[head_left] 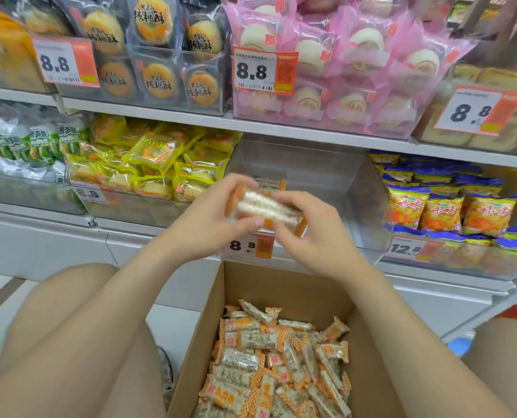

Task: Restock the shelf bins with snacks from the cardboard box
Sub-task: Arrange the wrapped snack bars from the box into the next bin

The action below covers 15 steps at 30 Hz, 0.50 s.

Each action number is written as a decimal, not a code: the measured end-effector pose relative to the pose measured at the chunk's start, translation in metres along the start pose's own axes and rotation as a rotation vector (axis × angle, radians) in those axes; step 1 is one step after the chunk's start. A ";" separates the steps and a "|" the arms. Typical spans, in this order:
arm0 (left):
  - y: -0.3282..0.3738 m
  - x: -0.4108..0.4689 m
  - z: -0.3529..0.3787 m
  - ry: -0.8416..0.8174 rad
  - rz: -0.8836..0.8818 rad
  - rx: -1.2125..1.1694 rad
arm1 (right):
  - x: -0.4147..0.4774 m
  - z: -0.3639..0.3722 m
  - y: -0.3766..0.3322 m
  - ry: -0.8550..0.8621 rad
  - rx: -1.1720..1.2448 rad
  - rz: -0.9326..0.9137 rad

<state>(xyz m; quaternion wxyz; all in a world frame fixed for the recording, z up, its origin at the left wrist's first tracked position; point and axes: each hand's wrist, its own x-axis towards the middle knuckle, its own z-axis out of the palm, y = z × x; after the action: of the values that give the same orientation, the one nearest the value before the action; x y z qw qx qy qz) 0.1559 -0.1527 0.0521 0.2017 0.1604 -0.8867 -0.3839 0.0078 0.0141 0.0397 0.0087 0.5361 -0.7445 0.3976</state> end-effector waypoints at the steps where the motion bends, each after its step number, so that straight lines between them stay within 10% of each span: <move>1: -0.004 0.007 0.003 0.103 -0.035 0.059 | 0.012 0.004 0.009 0.047 -0.037 0.011; 6: -0.020 0.024 0.017 0.298 -0.278 0.391 | 0.076 0.026 0.070 -0.167 -0.217 0.369; 15: -0.015 0.035 0.030 0.269 -0.373 0.613 | 0.148 0.089 0.111 -0.371 -0.577 0.329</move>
<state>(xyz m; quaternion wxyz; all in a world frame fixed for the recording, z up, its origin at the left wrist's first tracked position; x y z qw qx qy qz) 0.1133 -0.1592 0.0307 0.1854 0.4206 -0.8816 -0.1066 -0.1078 -0.1444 -0.0207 -0.0399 0.4480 -0.8909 0.0639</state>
